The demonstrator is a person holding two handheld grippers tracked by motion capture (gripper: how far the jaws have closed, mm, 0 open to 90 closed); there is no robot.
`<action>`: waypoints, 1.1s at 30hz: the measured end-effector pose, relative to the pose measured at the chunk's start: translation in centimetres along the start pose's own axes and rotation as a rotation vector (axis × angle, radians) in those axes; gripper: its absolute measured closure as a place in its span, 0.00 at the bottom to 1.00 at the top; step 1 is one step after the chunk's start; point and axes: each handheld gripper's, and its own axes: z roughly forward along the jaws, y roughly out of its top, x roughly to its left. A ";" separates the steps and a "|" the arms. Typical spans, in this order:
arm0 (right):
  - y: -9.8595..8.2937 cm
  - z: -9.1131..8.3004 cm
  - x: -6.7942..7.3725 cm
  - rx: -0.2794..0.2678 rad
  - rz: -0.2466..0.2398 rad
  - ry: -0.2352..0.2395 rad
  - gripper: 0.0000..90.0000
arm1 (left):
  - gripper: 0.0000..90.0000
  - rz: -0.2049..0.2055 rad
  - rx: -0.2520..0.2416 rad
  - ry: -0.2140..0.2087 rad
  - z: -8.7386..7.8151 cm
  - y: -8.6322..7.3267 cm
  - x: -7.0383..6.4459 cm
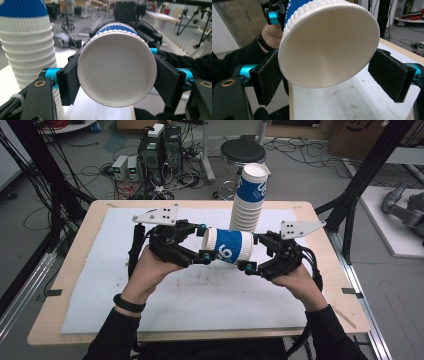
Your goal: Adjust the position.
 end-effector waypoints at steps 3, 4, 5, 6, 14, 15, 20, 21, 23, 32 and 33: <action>0.0 0.1 0.0 -0.010 0.011 0.003 0.16 | 0.32 -0.002 -0.021 -0.004 0.0 -0.1 0.0; 0.0 0.1 0.0 -0.013 0.015 0.006 0.16 | 0.32 -0.002 -0.022 -0.004 0.0 -0.1 0.0; -0.1 0.1 0.0 -0.023 0.017 0.009 0.16 | 0.32 -0.003 -0.023 -0.003 0.0 -0.1 0.0; -0.1 0.2 0.0 -0.029 0.026 0.008 0.16 | 0.32 -0.005 -0.019 -0.006 0.1 -0.2 0.0; -0.1 -0.1 -0.2 -0.021 0.010 0.023 0.20 | 0.33 -0.003 0.026 -0.017 0.5 -0.3 0.0; -0.1 -0.1 -0.2 -0.015 0.004 0.023 0.21 | 0.33 -0.003 0.036 -0.013 0.5 -0.3 0.0; -0.1 -0.2 -0.2 0.007 -0.004 0.032 0.22 | 0.31 0.022 0.092 -0.002 0.6 -0.3 -0.2; -0.1 -0.2 -0.2 0.009 -0.003 0.032 0.22 | 0.30 0.019 0.104 -0.002 0.7 -0.2 -0.2; -0.1 -0.2 -0.2 0.019 -0.009 0.025 0.22 | 0.27 0.019 0.132 0.008 0.7 -0.2 -0.3; -0.2 0.2 -0.3 0.071 -0.020 0.039 0.23 | 0.25 0.037 0.195 0.010 0.5 0.2 -0.6; -0.2 0.2 -0.2 0.082 -0.022 0.037 0.23 | 0.25 0.039 0.207 0.002 0.6 0.2 -0.7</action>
